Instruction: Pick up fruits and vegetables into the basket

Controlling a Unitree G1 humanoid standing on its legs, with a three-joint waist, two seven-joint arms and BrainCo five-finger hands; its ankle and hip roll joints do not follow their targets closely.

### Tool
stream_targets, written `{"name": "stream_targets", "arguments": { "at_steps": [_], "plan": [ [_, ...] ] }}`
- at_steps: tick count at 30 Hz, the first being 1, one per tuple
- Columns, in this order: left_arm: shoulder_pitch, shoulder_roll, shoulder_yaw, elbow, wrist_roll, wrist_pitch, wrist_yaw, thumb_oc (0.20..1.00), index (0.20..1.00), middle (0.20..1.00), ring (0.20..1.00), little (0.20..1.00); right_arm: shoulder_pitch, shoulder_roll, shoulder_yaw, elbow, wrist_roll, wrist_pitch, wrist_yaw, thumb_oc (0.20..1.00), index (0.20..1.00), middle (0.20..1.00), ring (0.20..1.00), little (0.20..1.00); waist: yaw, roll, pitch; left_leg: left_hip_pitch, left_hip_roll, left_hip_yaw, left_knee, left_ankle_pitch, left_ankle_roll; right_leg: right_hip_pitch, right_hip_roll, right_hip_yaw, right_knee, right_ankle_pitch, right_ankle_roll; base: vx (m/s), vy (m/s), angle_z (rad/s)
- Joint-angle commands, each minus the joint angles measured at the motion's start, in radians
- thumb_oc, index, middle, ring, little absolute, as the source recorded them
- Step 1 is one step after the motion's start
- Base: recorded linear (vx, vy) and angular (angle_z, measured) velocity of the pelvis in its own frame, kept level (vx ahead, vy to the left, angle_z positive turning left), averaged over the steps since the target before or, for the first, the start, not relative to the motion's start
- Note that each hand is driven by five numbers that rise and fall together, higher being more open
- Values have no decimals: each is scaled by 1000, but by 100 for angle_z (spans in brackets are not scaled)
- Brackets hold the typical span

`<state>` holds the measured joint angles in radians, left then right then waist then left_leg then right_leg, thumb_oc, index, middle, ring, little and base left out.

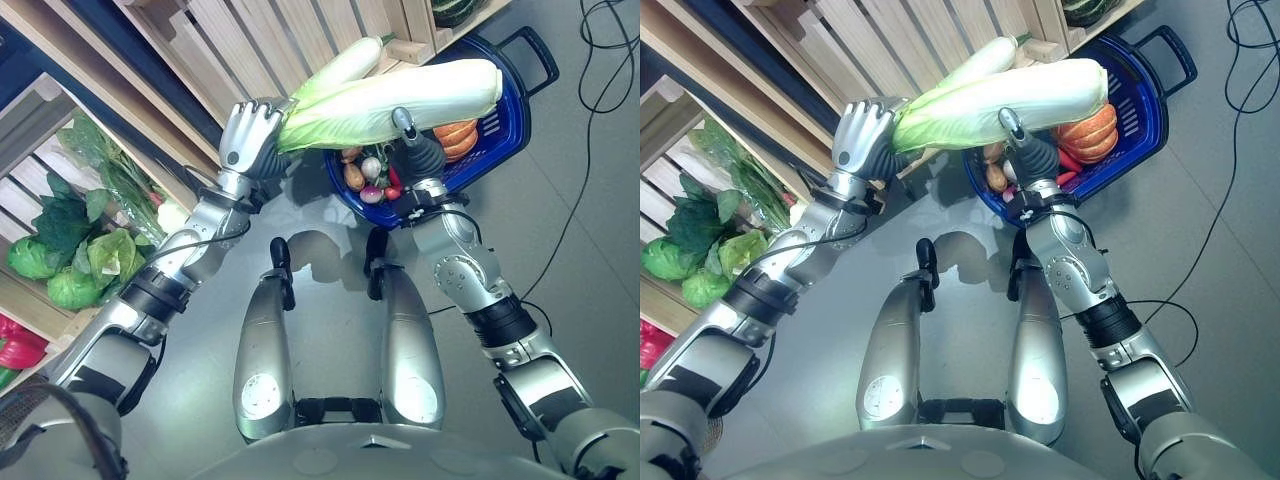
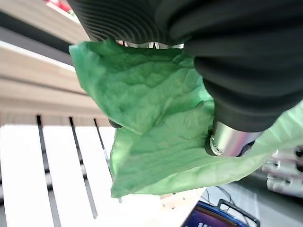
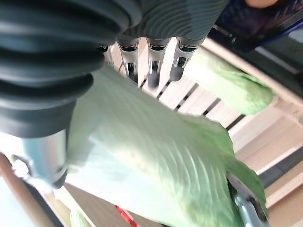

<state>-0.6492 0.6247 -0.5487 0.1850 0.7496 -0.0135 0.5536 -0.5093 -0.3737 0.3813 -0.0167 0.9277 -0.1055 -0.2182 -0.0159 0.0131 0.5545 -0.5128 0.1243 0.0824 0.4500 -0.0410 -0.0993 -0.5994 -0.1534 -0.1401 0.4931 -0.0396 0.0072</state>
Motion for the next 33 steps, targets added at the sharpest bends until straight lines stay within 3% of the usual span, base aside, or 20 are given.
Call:
{"name": "stream_targets", "arguments": {
  "at_steps": [1,3,4,5,7,8,12,15,20,24,28,33],
  "plan": [
    [-55,18,-100,-98,122,-61,30,200,200,200,200,200,-105,13,48,-70,-86,-43,40,200,200,200,200,200,-4,-24,-35,11,-33,77,-33,-37,63,53,-19,-33,-13,-55,77,0,0,0],
    [-54,23,-112,-75,126,-67,39,200,200,200,200,200,-115,5,47,-63,-102,-47,28,200,200,200,200,200,-6,-21,-35,13,-31,79,-34,-36,62,53,-21,-32,-16,-53,77,0,0,0],
    [-49,26,-114,-64,131,-72,42,263,263,263,263,263,-114,1,43,-62,-132,-49,22,200,200,200,200,200,-6,-21,-35,14,-30,79,-36,-37,62,54,-20,-32,-17,-53,78,0,0,0],
    [-36,32,-115,-50,128,-87,44,395,395,395,395,395,-113,-14,34,-67,-165,-56,7,200,200,200,200,200,-7,-19,-35,16,-29,80,-41,-37,61,55,-21,-33,-21,-53,79,0,0,0],
    [-1,32,-110,-40,97,-104,33,922,922,922,922,922,-103,-33,15,-89,-216,-71,-10,200,200,200,200,200,-10,-15,-35,18,-27,83,-48,-35,60,55,-20,-34,-26,-53,80,-16,9,-1],
    [14,29,-105,-37,80,-106,24,1000,1000,1000,1000,1000,-97,-40,6,-98,-228,-76,-16,200,200,200,200,200,-12,-13,-35,18,-27,83,-51,-34,60,54,-19,-33,-28,-52,80,0,0,0],
    [69,6,-87,-34,14,-93,10,1000,1000,1000,1000,1000,-71,-69,-38,-134,-261,-110,-37,200,200,200,200,200,-22,-9,-35,11,-24,89,-56,-33,59,44,-16,-30,-28,-54,82,-40,30,-5],
    [120,-16,-36,-36,-99,-74,12,1000,1000,1000,1000,1000,-17,-89,-125,-176,-311,-178,-77,200,200,200,200,200,-38,-6,-35,-6,-21,97,-55,-35,60,23,-7,-26,-21,-59,83,-54,22,-9],
    [178,-16,72,-55,-284,-107,40,1000,1000,1000,1000,1000,69,-112,-258,-206,-369,-285,-152,200,200,200,200,200,-63,0,-35,-30,-18,112,-48,-38,61,-7,2,-21,-11,-63,81,-43,19,-5],
    [190,-3,158,-80,-338,-122,66,1000,1000,1000,1000,1000,126,-126,-352,-189,-374,-349,-213,200,200,200,200,200,-79,6,-35,-52,-18,120,-32,-40,61,-34,7,-16,10,-69,76,-31,8,-10],
    [175,10,217,-111,-388,-123,69,1000,1000,1000,1000,1000,156,-128,-408,-157,-422,-373,-277,200,200,200,200,200,-91,11,-35,-70,-20,126,-24,-39,59,-54,8,-12,18,-70,71,-22,-5,-7],
    [131,16,257,-132,-452,-124,75,1000,1000,1000,1000,1000,144,-143,-424,-102,-487,-336,-357,200,200,200,200,200,-101,25,-35,-90,-22,132,-21,-34,55,-84,9,-7,34,-74,65,5,0,-7]
  ]
}}
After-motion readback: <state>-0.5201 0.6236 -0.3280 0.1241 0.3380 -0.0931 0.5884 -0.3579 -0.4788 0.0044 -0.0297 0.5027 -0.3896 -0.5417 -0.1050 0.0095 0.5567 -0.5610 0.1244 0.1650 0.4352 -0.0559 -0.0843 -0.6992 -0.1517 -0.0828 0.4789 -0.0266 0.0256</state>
